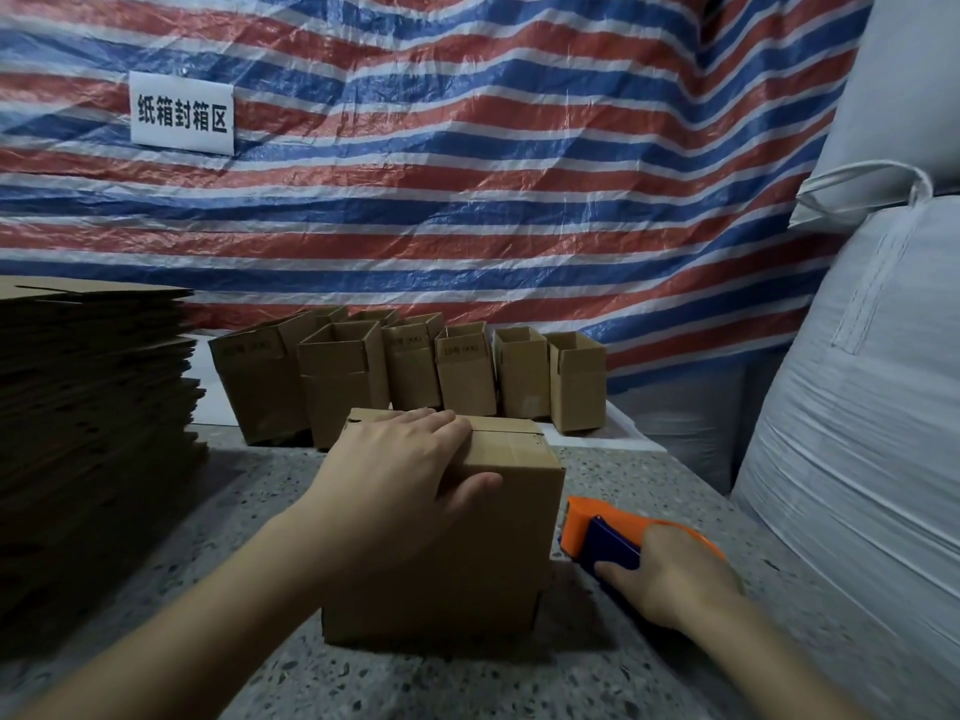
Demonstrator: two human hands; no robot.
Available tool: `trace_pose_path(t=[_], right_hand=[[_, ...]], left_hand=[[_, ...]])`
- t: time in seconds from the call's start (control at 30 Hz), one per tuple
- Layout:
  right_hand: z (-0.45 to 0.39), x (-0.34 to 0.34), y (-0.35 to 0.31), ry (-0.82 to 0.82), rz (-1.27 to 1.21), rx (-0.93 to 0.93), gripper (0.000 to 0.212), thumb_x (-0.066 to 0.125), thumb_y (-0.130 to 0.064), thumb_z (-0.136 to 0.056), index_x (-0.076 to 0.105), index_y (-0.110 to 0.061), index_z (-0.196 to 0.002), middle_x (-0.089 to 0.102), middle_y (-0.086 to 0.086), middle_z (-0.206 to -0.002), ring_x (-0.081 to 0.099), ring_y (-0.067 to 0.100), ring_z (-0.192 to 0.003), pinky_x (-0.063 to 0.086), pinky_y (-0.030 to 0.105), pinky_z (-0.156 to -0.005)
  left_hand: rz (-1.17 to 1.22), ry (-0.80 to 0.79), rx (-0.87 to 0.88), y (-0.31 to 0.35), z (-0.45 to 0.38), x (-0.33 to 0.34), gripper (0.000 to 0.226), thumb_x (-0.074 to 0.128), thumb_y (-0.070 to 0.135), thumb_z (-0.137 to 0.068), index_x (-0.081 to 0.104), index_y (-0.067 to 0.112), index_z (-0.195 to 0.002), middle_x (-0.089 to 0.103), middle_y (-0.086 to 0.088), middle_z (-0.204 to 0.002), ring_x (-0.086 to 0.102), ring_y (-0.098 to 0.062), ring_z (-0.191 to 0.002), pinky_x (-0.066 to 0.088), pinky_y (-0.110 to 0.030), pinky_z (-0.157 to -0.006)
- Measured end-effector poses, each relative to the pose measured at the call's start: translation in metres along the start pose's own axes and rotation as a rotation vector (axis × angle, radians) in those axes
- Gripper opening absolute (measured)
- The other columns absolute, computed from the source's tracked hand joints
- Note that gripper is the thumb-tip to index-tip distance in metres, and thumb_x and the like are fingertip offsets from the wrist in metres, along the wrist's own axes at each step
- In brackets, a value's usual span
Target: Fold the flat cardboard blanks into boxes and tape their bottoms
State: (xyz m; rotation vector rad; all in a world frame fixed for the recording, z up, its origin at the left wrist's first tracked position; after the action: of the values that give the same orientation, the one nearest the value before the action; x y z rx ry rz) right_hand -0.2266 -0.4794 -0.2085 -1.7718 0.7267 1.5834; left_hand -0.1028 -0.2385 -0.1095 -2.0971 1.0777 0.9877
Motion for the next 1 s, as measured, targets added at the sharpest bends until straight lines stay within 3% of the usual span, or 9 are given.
trace_pose_path(t=[0.17,0.27,0.37,0.5,0.67,0.77,0.8,0.87,1.0], right_hand=[[-0.009,-0.011,0.010,0.079,-0.215,-0.028,0.039,0.061,-0.064,-0.089,0.065,-0.025,-0.092,0.068,-0.003,-0.079,0.065,0.014,-0.073,0.051,0.030,-0.063],[-0.012,-0.040,0.021,0.105,-0.864,0.019,0.047,0.066,-0.057,-0.088,0.070,-0.010,-0.092,0.074,0.008,-0.072,0.073,0.025,-0.067,0.056,0.034,-0.062],[-0.009,-0.074,0.015,0.054,-1.536,-0.050,0.050,0.070,-0.053,-0.076,0.073,-0.009,-0.100,0.078,0.012,-0.088,0.076,0.023,-0.072,0.056,0.036,-0.063],[-0.002,-0.119,-0.019,-0.051,-1.912,-0.293,0.030,0.066,-0.050,-0.084,0.083,-0.027,-0.092,0.077,0.006,-0.110,0.076,0.020,-0.094,0.062,0.035,-0.071],[0.006,-0.149,-0.069,-0.289,-2.088,-0.525,0.051,0.057,-0.059,-0.095,0.075,-0.018,-0.120,0.072,0.008,-0.122,0.069,0.023,-0.113,0.057,0.042,-0.090],[0.013,-0.157,-0.096,-0.346,-2.148,-0.600,0.064,0.053,-0.065,-0.095,0.067,-0.015,-0.132,0.056,0.013,-0.145,0.050,0.026,-0.136,0.044,0.046,-0.111],[0.015,-0.158,-0.105,-0.372,-2.157,-0.634,0.067,0.049,-0.066,-0.095,0.067,-0.013,-0.132,0.058,0.016,-0.143,0.054,0.028,-0.134,0.047,0.046,-0.107],[0.021,-0.153,-0.122,-0.462,-2.177,-0.704,0.066,0.044,-0.065,-0.098,0.073,-0.011,-0.122,0.074,0.012,-0.112,0.072,0.023,-0.103,0.058,0.039,-0.087],[0.021,-0.133,-0.136,-0.516,-2.077,-0.650,0.055,0.049,-0.061,-0.097,0.069,-0.015,-0.116,0.064,0.002,-0.078,0.060,0.011,-0.069,0.055,0.024,-0.069]], left_hand=[[0.015,0.002,0.001,0.001,0.001,0.001,0.079,0.008,0.077,-0.084,0.049,0.033,-0.135,0.057,0.010,-0.139,0.053,-0.012,-0.127,0.045,-0.033,-0.102],[0.008,0.017,0.008,0.001,0.001,0.001,0.078,0.008,0.076,-0.085,0.050,0.032,-0.134,0.058,0.010,-0.137,0.054,-0.012,-0.126,0.044,-0.032,-0.102],[0.025,0.044,0.010,0.000,0.001,0.000,0.079,0.008,0.076,-0.085,0.052,0.032,-0.134,0.059,0.010,-0.136,0.055,-0.011,-0.125,0.043,-0.032,-0.103],[0.052,0.069,0.019,0.001,0.001,-0.001,0.085,0.001,0.077,-0.083,0.051,0.032,-0.135,0.058,0.011,-0.137,0.054,-0.010,-0.126,0.043,-0.030,-0.104],[0.091,0.110,0.012,0.000,0.003,-0.003,0.087,-0.002,0.077,-0.084,0.043,0.029,-0.142,0.057,0.008,-0.139,0.052,-0.011,-0.128,0.041,-0.030,-0.105],[0.147,0.118,-0.016,-0.002,0.004,-0.001,0.094,-0.004,0.082,-0.081,0.008,0.026,-0.155,0.058,0.009,-0.139,0.052,-0.010,-0.128,0.044,-0.031,-0.101],[0.174,0.119,-0.025,-0.003,0.004,-0.001,0.095,-0.006,0.083,-0.080,-0.008,0.025,-0.155,0.060,0.010,-0.136,0.054,-0.009,-0.125,0.047,-0.032,-0.100],[0.230,0.123,-0.052,-0.004,0.004,-0.002,0.095,-0.010,0.086,-0.078,-0.030,0.026,-0.149,0.066,0.010,-0.124,0.061,-0.008,-0.110,0.052,-0.037,-0.088],[0.380,0.114,-0.150,-0.012,0.002,-0.005,0.101,-0.016,0.090,-0.070,-0.036,0.028,-0.147,0.071,0.013,-0.106,0.063,-0.003,-0.089,0.050,-0.032,-0.069]])
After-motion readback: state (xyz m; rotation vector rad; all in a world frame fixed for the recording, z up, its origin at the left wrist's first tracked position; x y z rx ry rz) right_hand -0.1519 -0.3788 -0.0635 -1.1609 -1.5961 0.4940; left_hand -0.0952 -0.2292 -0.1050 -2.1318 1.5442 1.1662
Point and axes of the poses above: each hand's wrist, its own z-axis away from the middle knuckle, its own x-axis out of the palm, y = z × x, the point moved 7 cm from there along -z, towards the middle knuckle
